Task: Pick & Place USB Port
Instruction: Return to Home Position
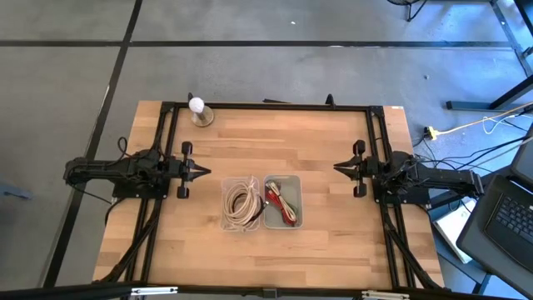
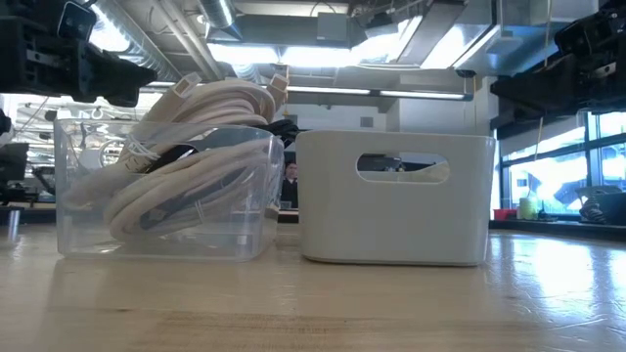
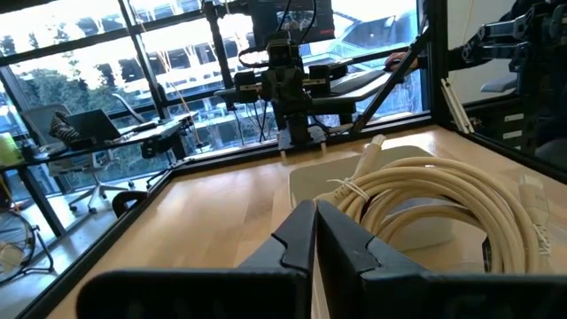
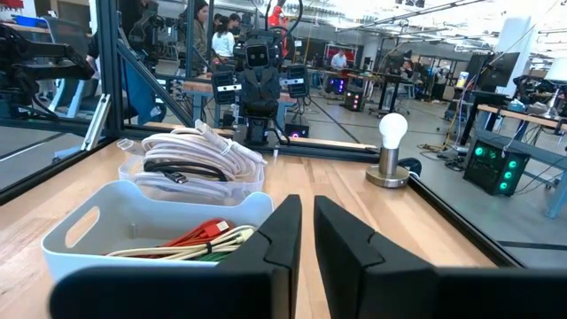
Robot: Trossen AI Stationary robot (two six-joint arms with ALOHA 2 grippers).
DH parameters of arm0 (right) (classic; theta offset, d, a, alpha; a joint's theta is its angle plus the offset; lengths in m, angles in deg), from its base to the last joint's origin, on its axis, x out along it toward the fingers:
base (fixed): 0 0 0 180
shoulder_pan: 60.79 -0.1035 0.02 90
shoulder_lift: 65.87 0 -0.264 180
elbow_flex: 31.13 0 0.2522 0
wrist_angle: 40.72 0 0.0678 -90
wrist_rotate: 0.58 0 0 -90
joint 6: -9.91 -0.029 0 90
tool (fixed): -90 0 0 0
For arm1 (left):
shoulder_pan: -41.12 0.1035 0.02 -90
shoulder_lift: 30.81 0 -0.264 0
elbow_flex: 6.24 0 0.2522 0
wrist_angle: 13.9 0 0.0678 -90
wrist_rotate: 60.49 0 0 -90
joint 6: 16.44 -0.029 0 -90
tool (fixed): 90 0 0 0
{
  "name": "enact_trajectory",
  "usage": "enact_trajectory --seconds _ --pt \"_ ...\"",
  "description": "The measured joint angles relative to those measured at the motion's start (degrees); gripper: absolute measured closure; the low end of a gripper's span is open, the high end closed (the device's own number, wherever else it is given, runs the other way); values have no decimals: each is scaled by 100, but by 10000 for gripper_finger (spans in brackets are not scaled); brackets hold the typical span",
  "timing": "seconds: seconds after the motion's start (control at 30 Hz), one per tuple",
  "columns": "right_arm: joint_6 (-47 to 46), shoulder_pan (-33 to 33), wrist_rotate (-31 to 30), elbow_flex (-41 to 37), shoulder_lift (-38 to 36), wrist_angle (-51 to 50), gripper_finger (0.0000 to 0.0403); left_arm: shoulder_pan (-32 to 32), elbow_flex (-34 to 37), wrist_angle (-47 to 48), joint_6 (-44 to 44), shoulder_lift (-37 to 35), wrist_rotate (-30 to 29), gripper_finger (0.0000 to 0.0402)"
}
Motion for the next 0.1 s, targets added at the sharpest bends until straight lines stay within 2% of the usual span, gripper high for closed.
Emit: enact_trajectory --seconds 0.1 --pt "0 0 0 0 0 2 366 0 0 -2 0 0 0 397"
